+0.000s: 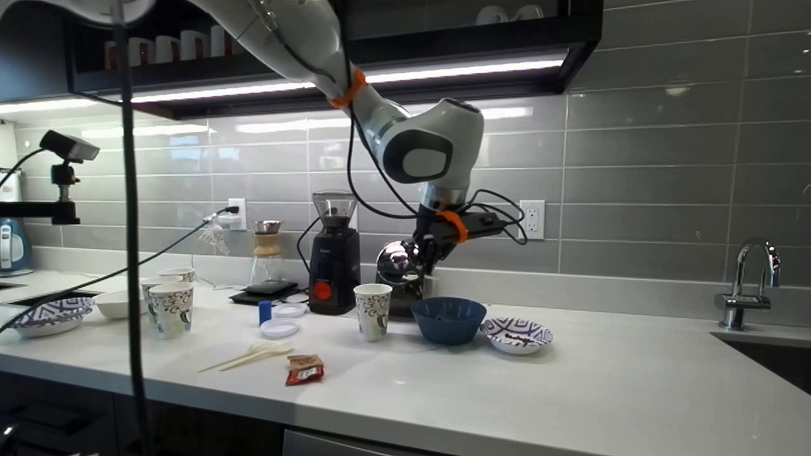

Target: Use a spoon to move some contents from the dish to the cup

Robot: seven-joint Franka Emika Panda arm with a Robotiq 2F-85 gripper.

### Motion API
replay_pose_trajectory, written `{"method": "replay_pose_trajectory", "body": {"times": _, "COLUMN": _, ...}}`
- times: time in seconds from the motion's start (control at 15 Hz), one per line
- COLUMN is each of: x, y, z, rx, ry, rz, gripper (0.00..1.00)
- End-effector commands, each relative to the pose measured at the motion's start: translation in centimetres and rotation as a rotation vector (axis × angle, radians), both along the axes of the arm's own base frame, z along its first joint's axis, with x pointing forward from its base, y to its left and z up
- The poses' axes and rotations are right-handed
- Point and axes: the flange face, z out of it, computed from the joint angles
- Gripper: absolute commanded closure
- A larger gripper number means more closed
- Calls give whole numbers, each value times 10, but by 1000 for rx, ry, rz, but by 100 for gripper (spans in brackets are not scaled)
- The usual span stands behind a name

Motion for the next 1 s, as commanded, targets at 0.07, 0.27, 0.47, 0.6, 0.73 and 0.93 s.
{"method": "replay_pose_trajectory", "body": {"times": 0.07, "x": -56, "y": 33, "z": 1, "rx": -24, "ry": 1, "rz": 84, "gripper": 97}}
{"method": "replay_pose_trajectory", "body": {"times": 0.27, "x": -49, "y": 42, "z": -1, "rx": -24, "ry": 24, "rz": 91, "gripper": 87}}
{"method": "replay_pose_trajectory", "body": {"times": 0.47, "x": -62, "y": 45, "z": 3, "rx": -31, "ry": 20, "rz": 105, "gripper": 87}}
{"method": "replay_pose_trajectory", "body": {"times": 0.6, "x": -64, "y": 42, "z": 4, "rx": -32, "ry": 18, "rz": 106, "gripper": 87}}
{"method": "replay_pose_trajectory", "body": {"times": 0.73, "x": -64, "y": 41, "z": 2, "rx": -32, "ry": 19, "rz": 107, "gripper": 97}}
{"method": "replay_pose_trajectory", "body": {"times": 0.93, "x": -65, "y": 48, "z": -4, "rx": -118, "ry": 28, "rz": 91, "gripper": 97}}
